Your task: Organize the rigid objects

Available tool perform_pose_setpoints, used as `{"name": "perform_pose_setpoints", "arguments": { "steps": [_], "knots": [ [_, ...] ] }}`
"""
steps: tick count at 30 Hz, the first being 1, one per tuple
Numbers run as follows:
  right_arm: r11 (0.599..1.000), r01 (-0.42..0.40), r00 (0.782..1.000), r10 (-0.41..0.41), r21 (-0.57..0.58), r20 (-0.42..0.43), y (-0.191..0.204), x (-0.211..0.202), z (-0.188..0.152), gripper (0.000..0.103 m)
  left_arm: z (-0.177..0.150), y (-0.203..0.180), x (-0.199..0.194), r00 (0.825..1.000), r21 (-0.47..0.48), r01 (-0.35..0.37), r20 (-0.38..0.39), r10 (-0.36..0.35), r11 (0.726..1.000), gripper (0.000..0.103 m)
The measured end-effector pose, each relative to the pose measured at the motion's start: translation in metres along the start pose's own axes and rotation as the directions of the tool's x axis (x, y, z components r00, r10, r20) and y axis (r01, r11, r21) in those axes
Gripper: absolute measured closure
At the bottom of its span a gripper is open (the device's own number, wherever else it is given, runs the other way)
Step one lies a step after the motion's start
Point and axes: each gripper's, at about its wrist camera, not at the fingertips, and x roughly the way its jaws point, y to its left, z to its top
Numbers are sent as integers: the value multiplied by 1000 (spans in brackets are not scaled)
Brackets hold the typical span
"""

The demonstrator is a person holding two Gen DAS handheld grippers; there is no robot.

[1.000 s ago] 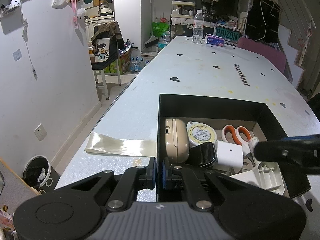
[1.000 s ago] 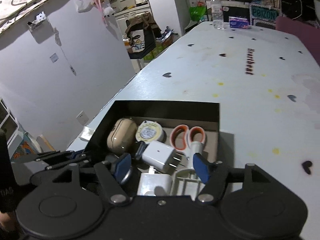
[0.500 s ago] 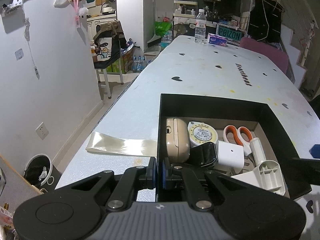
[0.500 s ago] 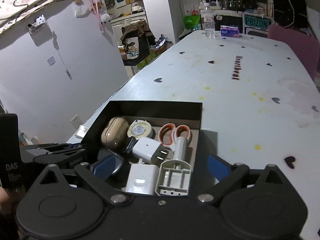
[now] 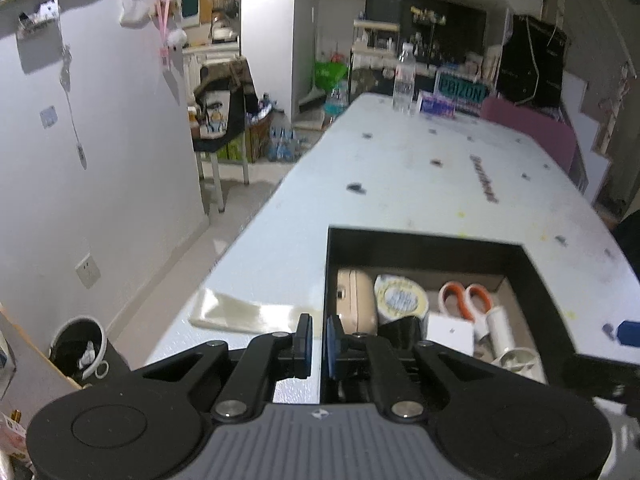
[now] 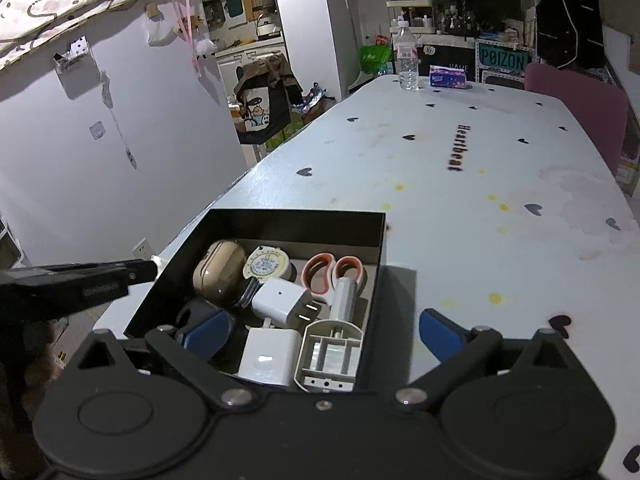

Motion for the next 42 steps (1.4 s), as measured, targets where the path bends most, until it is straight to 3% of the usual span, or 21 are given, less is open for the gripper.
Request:
{"name": "perform_pose_setpoints", "arguments": {
  "steps": [1,3,5,9,17,33,42],
  "knots": [
    [1000,1,1000,-1,0,5,0,-2,0,0,1,0,-5,1000,-1,1,8,-1,1000,91],
    [1000,7,1000,-7,0,16,-1,-5,-2,0,1,-1,-14,1000,-6,6,14,-6,1000,65],
    [1000,18,1000,-18,-2,23,-2,-9,-4,0,0,-1,-22,1000,-13,13,19,-13,1000,46],
    [998,59,997,-58,-25,43,-2,-16,-8,1,-5,-1,-35,999,-16,32,20,-32,999,22],
    [995,95,994,-94,-30,53,-9,-25,-17,0,-17,-4,-51,999,-10,38,20,-38,999,1],
    [990,143,988,-142,-16,54,-20,-34,-30,0,-34,-15,-63,1000,24,-22,3,22,999,0],
    [983,180,983,-178,-38,50,-18,-32,-31,0,-37,-17,-63,1000,21,-17,-2,17,1000,0]
  ]
}}
